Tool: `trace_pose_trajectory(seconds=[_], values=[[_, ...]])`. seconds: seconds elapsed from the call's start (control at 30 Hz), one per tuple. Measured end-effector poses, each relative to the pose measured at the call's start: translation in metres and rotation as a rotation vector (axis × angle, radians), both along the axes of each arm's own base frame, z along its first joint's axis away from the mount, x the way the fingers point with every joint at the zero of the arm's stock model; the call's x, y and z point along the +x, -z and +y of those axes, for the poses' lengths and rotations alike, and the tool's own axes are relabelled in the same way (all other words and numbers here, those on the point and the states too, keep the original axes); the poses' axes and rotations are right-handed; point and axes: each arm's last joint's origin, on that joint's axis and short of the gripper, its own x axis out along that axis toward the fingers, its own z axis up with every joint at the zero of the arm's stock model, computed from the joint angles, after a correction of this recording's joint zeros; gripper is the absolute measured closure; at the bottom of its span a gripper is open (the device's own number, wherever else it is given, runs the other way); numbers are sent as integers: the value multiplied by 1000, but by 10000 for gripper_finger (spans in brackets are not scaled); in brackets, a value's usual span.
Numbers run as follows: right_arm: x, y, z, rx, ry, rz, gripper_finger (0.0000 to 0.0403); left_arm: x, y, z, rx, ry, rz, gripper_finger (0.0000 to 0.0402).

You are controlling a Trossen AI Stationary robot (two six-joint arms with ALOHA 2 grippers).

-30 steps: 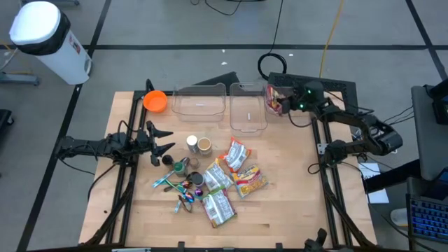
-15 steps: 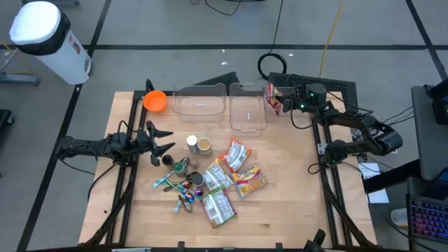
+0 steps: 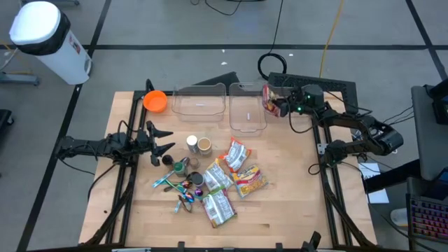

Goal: Pick & Place Food Item
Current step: Put the top noodle pack into the right transparent bin, then put the blue noodle pack into the right transparent bin

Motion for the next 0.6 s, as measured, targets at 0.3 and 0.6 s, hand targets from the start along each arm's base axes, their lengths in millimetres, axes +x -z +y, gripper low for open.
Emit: trace_pose_trajectory(seconds=[0.3,0.6], values=[[-1,3,0,-18,28,54,196,0,0,0,0,0,0,174],[1,4,2,-10,15,57,152,0,0,0,0,0,0,174]])
